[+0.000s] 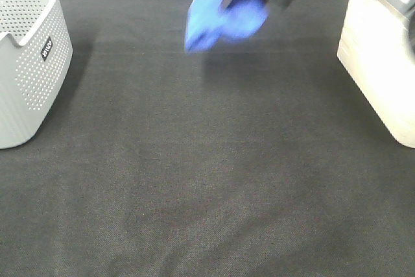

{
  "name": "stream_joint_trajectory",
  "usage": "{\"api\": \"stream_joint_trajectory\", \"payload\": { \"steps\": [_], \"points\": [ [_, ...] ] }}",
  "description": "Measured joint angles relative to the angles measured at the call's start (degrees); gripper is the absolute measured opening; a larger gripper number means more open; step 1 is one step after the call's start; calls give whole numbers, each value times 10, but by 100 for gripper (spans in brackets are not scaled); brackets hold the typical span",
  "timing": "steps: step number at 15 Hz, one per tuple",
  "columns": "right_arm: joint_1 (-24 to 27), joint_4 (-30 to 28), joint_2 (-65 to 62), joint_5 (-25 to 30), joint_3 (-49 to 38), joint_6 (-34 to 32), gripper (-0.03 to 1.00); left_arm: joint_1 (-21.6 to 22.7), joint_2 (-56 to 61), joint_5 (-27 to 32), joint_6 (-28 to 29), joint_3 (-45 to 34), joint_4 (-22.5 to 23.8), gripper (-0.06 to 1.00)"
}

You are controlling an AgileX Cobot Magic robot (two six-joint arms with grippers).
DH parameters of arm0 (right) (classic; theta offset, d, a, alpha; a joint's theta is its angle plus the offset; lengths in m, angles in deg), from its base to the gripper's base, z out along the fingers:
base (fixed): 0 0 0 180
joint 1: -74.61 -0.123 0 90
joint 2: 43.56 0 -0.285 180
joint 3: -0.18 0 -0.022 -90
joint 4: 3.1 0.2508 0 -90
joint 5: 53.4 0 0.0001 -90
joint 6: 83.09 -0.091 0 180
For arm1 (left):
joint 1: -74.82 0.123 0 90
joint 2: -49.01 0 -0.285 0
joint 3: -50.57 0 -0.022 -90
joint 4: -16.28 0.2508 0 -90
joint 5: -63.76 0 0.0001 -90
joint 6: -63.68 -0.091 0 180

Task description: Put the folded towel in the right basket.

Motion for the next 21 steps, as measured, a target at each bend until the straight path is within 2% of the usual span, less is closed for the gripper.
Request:
{"api": "stream_joint_trajectory", "payload": {
  "steps": [3,5,6,7,11,15,16,18,19,21],
  "points": [
    [68,-67,-129,2,0,0,20,0,0,0,0,0,0,98],
    [135,-100,-199,-1,-20,3,20,0,0,0,0,0,0,98],
    [135,-100,-199,-1,-20,3,20,0,0,0,0,0,0,98],
    [185,-126,-243,-1,-74,3,20,0,0,0,0,0,0,98],
    [298,-211,-262,5,-228,4,20,0,0,0,0,0,0,98],
    [307,-236,-241,7,-244,3,20,0,0,0,0,0,0,98],
    [307,-239,-241,7,-244,3,27,0,0,0,0,0,0,98],
    [307,-240,-241,7,-244,14,74,0,0,0,0,0,0,98],
    [307,-239,-241,6,-244,23,90,0,0,0,0,0,0,98],
    [307,-239,-241,6,-244,23,94,0,0,0,0,0,0,98]
  ]
}}
